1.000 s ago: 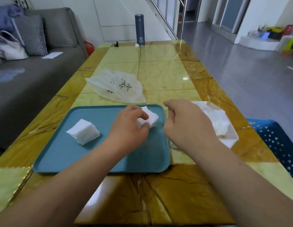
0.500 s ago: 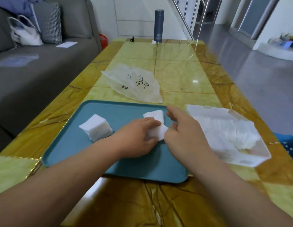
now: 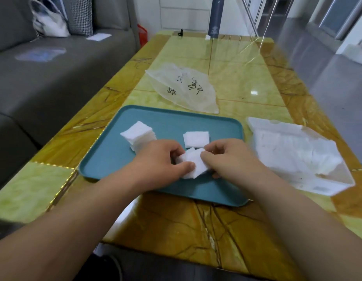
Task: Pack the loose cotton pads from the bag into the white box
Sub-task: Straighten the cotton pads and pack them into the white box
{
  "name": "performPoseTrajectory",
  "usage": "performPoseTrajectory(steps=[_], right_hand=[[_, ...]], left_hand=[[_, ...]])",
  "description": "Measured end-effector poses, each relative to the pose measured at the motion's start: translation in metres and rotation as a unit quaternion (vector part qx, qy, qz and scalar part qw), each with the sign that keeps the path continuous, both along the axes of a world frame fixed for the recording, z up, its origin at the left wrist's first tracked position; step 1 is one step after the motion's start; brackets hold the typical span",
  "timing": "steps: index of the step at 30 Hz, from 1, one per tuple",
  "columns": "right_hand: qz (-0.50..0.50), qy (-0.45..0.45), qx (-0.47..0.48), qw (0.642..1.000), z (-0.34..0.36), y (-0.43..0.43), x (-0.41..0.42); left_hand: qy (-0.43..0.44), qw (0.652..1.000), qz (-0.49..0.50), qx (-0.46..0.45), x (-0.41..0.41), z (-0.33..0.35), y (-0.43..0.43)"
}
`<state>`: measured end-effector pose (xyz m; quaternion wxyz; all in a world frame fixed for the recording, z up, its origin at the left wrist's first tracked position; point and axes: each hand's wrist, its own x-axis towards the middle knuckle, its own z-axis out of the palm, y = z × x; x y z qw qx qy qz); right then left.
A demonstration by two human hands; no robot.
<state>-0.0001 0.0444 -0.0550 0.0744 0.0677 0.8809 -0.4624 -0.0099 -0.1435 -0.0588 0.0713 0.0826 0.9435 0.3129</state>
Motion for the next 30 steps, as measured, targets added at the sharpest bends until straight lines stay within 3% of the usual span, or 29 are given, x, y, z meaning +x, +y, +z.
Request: performPoseTrajectory(steps=[9, 15, 20, 25, 30], right_hand=[[0.035, -0.027, -0.045, 0.998, -0.004, 0.000, -0.006], [0.019, 0.048, -0.081, 0.995, 0.009, 0.000, -0.002], [0.016, 0.074, -0.134, 0.988, 0.012, 0.008, -0.001], [0.013, 0.068, -0.198, 0.978, 0.006, 0.017, 0.001], [0.006, 0.063, -0.229, 0.971, 0.003, 0.019, 0.001]], left_hand=[[0.044, 0.996, -0.058, 0.051, -0.011, 0.006, -0.003], [0.103, 0.983, -0.060, 0.138, -0.009, 0.011, -0.005], [0.023, 0.990, -0.039, 0.133, -0.007, 0.011, -0.010], [-0.072, 0.952, 0.012, 0.298, -0.007, 0.017, -0.005], [-0.122, 0.922, 0.005, 0.368, -0.006, 0.019, -0.002]])
